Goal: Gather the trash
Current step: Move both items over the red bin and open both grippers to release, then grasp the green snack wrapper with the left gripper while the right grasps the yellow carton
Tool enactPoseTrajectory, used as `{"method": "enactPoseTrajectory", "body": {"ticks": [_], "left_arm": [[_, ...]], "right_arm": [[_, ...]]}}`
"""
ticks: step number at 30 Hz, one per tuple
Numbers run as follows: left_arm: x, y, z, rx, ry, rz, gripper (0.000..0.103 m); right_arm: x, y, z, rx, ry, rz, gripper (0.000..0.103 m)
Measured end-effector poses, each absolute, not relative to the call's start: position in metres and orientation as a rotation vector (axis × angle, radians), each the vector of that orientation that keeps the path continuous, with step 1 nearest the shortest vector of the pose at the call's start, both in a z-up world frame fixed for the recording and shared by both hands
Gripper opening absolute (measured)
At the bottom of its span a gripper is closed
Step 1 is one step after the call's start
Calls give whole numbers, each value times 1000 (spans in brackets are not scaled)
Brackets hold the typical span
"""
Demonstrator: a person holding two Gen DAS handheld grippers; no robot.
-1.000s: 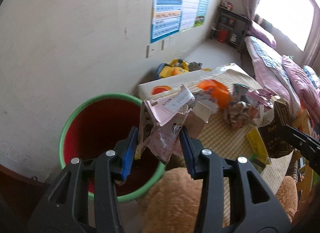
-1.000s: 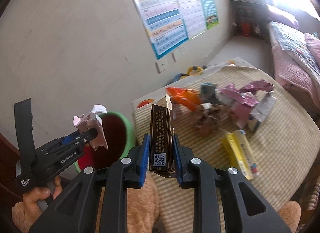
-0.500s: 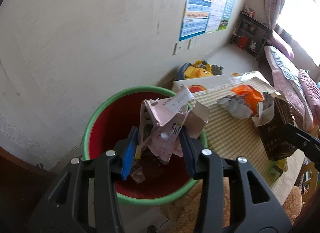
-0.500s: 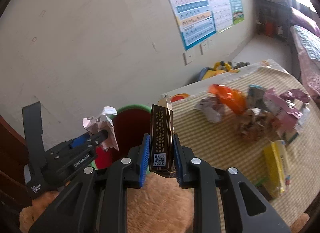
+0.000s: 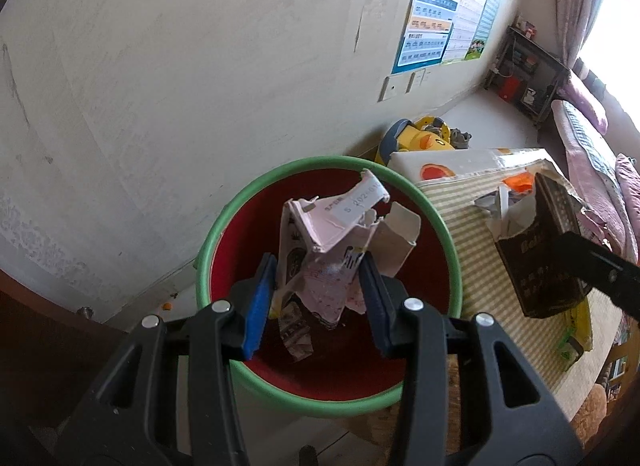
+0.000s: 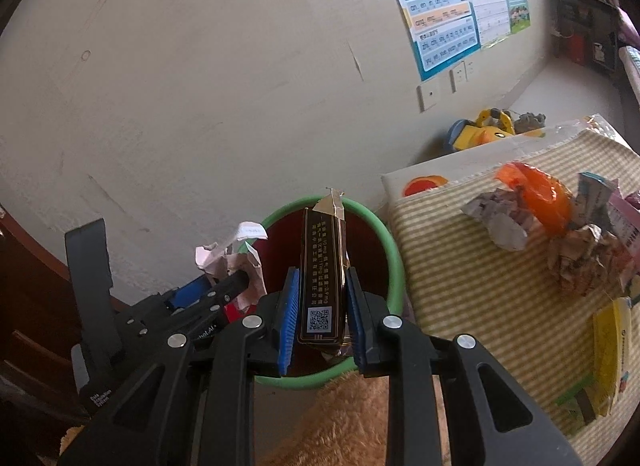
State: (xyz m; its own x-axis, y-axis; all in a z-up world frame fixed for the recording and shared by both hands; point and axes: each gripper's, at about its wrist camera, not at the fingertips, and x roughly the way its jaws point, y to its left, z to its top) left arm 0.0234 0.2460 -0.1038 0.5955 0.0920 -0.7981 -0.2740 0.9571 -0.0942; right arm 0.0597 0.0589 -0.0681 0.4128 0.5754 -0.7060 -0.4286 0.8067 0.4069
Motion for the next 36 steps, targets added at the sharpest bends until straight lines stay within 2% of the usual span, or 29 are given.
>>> {"method": "enactPoseTrajectory", "body": {"ticks": [3,5,6,15,25,33,36], "left_arm": [[27,251,-108,-233,920,226,46],[27,253,-114,-240,938,225,58],[27,253,-116,-237,943,229,61],[22,245,-106,-197,923,229,62],[9,195,-17,-42,700,191,62],[3,171,11,-14,636,160,62],[2,165,14,-6,629,153,62]], "right_arm": [[65,64,-70,189,976,662,27],[68,65,-72,218,977,661,56],[68,65,-72,232,975,662,58],[60,47,-75,217,972,616,58],[43,-14,-67,168,905,463,58],[35,-67,-62,180,866,348,58],[31,-87,-66,176,863,292,62]]}}
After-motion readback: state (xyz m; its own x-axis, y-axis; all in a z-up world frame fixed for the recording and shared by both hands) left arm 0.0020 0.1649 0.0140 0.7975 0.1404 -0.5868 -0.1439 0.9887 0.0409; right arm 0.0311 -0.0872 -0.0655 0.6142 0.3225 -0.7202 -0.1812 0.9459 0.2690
